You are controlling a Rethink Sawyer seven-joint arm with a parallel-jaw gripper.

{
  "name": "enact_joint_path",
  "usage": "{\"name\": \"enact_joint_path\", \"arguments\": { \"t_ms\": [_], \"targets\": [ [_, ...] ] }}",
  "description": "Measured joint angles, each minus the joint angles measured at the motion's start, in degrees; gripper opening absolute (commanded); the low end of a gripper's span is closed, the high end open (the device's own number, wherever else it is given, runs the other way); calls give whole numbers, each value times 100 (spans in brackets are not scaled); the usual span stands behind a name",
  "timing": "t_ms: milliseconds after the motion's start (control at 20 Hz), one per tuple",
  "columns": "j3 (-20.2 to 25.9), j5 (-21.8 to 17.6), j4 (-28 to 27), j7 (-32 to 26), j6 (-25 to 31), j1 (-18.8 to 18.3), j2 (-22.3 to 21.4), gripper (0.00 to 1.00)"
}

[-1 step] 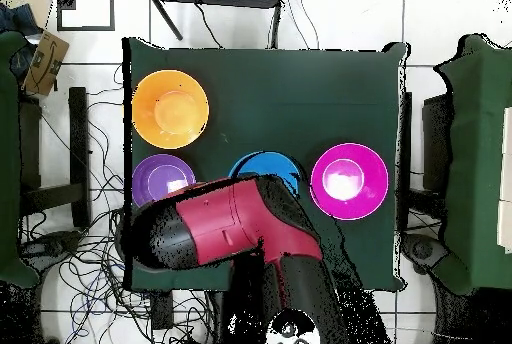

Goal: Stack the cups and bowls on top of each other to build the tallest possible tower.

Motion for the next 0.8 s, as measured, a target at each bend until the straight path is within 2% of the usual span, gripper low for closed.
{"name": "enact_joint_path", "arguments": {
  "t_ms": [300, 800],
  "targets": [
    [-397, -242, -1, 50, -1, 213, 131, 0],
    [-877, -257, -18, 50, -2, 480, 324, 0]
  ]
}}
